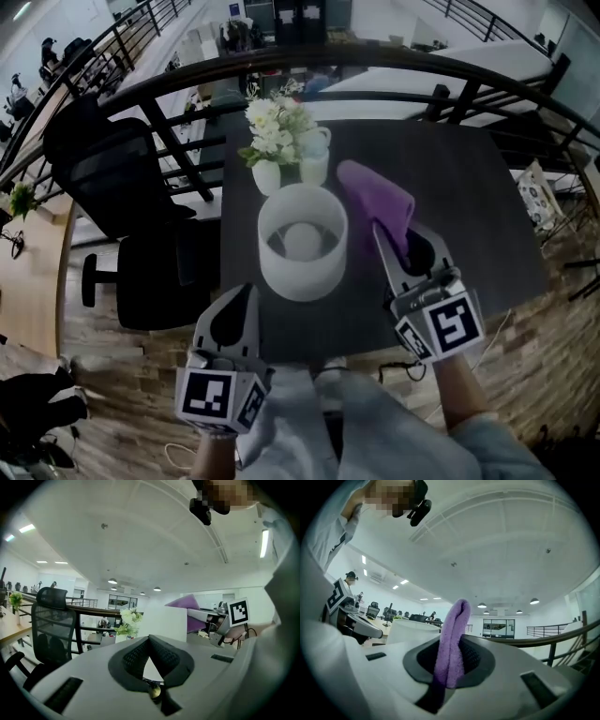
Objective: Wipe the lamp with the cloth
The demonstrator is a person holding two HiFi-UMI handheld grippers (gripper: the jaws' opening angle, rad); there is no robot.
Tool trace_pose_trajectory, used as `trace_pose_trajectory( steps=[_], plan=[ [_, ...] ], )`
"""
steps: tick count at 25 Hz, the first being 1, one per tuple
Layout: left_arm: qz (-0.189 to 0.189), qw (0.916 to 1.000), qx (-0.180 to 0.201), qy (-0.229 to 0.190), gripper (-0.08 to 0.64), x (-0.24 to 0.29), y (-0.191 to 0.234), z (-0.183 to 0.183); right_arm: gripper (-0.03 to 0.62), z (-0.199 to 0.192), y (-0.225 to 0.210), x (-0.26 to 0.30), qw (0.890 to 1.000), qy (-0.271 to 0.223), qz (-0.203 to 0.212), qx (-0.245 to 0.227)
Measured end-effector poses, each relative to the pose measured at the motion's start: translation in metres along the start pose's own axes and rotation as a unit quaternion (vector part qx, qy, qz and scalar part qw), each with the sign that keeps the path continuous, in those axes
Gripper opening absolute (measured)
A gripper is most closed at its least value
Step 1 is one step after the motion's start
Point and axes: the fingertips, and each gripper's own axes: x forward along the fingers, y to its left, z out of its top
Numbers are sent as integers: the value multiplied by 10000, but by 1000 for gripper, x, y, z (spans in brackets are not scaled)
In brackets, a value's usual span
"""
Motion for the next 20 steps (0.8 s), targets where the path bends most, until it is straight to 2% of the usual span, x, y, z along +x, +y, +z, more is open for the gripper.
trace_pose_trajectory(
  steps=[5, 11, 15, 20],
  plan=[
    [363, 9993, -71, -5, 2, -4, 3, -3, 51, 7, -2, 20, 9987, -128, 448, -200],
    [516, 9986, -81, 38, 2, -6, 1, -8, 51, -2, 7, 26, 9970, -65, 727, -238],
    [535, 9985, -105, 57, 2, -8, 5, -11, 51, -13, 16, 23, 9967, 54, 762, -283],
    [430, 9990, -102, 82, 2, -10, 9, -14, 51, -29, 24, 14, 9976, 272, 609, -171]
  ],
)
